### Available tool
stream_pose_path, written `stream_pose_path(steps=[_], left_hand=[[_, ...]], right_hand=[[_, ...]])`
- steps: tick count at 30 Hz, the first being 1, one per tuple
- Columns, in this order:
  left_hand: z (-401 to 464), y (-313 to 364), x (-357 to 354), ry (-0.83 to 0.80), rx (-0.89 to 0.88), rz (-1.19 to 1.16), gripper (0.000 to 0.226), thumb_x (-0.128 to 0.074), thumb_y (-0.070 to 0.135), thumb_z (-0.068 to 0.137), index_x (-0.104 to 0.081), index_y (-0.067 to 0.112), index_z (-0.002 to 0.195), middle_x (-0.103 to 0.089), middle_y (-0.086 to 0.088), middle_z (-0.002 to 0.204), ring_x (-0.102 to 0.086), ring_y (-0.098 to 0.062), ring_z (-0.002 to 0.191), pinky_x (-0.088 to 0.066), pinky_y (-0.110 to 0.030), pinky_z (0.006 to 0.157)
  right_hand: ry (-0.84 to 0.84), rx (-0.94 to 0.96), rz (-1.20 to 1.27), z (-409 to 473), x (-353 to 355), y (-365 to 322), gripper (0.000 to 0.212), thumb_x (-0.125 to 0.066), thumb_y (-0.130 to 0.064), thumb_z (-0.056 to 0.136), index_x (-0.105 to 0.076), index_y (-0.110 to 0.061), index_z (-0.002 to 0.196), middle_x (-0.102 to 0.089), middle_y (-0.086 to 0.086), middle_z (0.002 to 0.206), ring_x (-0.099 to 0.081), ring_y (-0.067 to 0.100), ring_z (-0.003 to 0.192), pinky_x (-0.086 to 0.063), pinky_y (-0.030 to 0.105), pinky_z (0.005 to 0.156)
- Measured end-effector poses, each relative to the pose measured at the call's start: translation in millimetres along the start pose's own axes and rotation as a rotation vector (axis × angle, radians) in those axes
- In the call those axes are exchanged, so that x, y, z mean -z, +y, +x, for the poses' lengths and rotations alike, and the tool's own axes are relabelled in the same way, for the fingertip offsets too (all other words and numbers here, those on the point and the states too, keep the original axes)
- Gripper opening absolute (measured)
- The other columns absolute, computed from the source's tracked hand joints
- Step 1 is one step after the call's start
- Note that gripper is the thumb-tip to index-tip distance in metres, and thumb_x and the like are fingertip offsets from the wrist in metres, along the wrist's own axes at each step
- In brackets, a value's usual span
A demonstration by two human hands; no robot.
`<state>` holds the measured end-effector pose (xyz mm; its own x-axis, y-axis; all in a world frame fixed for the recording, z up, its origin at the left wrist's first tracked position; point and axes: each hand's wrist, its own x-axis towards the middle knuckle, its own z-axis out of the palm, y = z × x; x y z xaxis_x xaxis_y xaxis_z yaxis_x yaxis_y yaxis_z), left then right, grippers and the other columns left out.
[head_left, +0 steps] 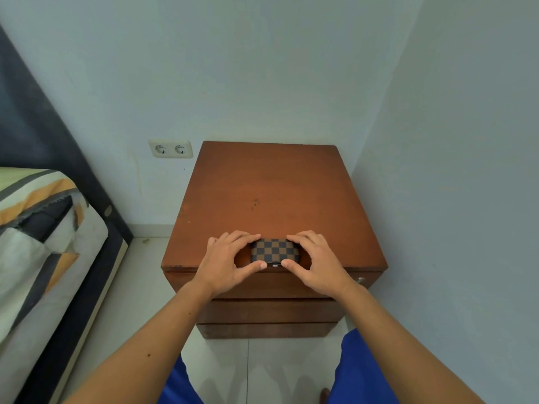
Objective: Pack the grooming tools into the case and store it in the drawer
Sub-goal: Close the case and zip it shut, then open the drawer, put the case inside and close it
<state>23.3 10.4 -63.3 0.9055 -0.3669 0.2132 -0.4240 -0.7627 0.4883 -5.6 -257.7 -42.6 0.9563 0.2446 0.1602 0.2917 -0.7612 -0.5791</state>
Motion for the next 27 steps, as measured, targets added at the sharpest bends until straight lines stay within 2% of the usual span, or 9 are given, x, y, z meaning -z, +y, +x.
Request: stream_pose_path(steps=[4,7,10,12,14,16,19,22,27], left_hand=[[-6,3,8,0.015,0.049,-0.096,0.086,-0.057,0.085,0.084,-0.048,0.037,0.154,-0.059,0.020,0.137,-0.053,-0.001,0.112,-0.042,-0.035,0.101],[-20,0,18,0.093,0.132,-0.187,0.084,-0.068,0.078,0.082,-0.053,0.031,0.150,-0.060,0.015,0.131,-0.057,-0.003,0.111,-0.049,-0.030,0.100],[-37,-21,29,0.227,0.143,-0.008,0.081,-0.062,0.085,0.081,-0.063,0.028,0.140,-0.065,0.007,0.134,-0.056,-0.013,0.122,-0.047,-0.038,0.104],[-50,-40,35,0.317,0.224,0.074,0.084,-0.061,0.086,0.081,-0.061,0.026,0.140,-0.063,0.002,0.139,-0.054,-0.020,0.129,-0.043,-0.044,0.109],[-63,-49,36,0.340,0.378,-0.030,0.095,-0.072,0.082,0.077,-0.050,0.025,0.150,-0.054,-0.002,0.149,-0.049,-0.023,0.136,-0.044,-0.048,0.114],[-72,-55,31,0.311,0.496,-0.262,0.107,-0.081,0.077,0.073,-0.038,0.026,0.157,-0.050,-0.001,0.153,-0.050,-0.024,0.137,-0.048,-0.049,0.114],[-80,-51,27,0.327,0.579,-0.457,0.110,-0.086,0.073,0.071,-0.035,0.027,0.157,-0.055,0.001,0.151,-0.057,-0.024,0.134,-0.052,-0.052,0.112],[-86,-38,26,0.368,0.612,-0.463,0.094,-0.089,0.053,0.079,-0.041,0.019,0.153,-0.062,-0.002,0.144,-0.062,-0.023,0.127,-0.053,-0.044,0.109],[-108,-24,24,0.392,0.624,-0.416,0.079,-0.086,0.048,0.085,-0.046,0.023,0.149,-0.064,0.003,0.138,-0.063,-0.022,0.122,-0.055,-0.044,0.105]], right_hand=[[-0.020,-0.055,0.061,-5,4,-2,0.075,-0.069,-0.060,0.091,-0.048,-0.024,0.153,-0.047,-0.012,0.141,-0.044,0.008,0.130,-0.045,0.037,0.113],[0.029,-0.097,0.056,-18,14,7,0.083,-0.070,-0.068,0.086,-0.047,-0.026,0.153,-0.045,-0.011,0.147,-0.044,0.009,0.138,-0.043,0.037,0.116],[0.179,-0.202,-0.013,-40,32,30,0.089,-0.073,-0.071,0.081,-0.046,-0.026,0.154,-0.042,-0.007,0.151,-0.036,0.011,0.142,-0.036,0.037,0.119],[0.309,-0.339,-0.050,-56,41,46,0.100,-0.077,-0.072,0.077,-0.040,-0.023,0.157,-0.036,-0.003,0.156,-0.034,0.017,0.146,-0.035,0.041,0.121],[0.385,-0.506,0.007,-69,45,61,0.116,-0.080,-0.072,0.073,-0.029,-0.016,0.161,-0.030,0.004,0.163,-0.030,0.025,0.151,-0.034,0.046,0.122],[0.371,-0.635,0.196,-78,44,67,0.126,-0.082,-0.073,0.069,-0.022,-0.014,0.163,-0.034,0.009,0.164,-0.036,0.028,0.151,-0.037,0.048,0.121],[0.328,-0.686,0.396,-84,37,68,0.114,-0.083,-0.068,0.073,-0.029,-0.018,0.160,-0.050,0.003,0.155,-0.051,0.026,0.140,-0.045,0.043,0.114],[0.352,-0.706,0.399,-85,34,67,0.111,-0.082,-0.076,0.068,-0.038,-0.022,0.154,-0.059,0.000,0.144,-0.061,0.025,0.129,-0.051,0.048,0.110],[0.355,-0.697,0.293,-109,31,58,0.087,-0.080,-0.059,0.082,-0.046,-0.016,0.149,-0.059,0.005,0.145,-0.057,0.028,0.134,-0.049,0.049,0.112]])
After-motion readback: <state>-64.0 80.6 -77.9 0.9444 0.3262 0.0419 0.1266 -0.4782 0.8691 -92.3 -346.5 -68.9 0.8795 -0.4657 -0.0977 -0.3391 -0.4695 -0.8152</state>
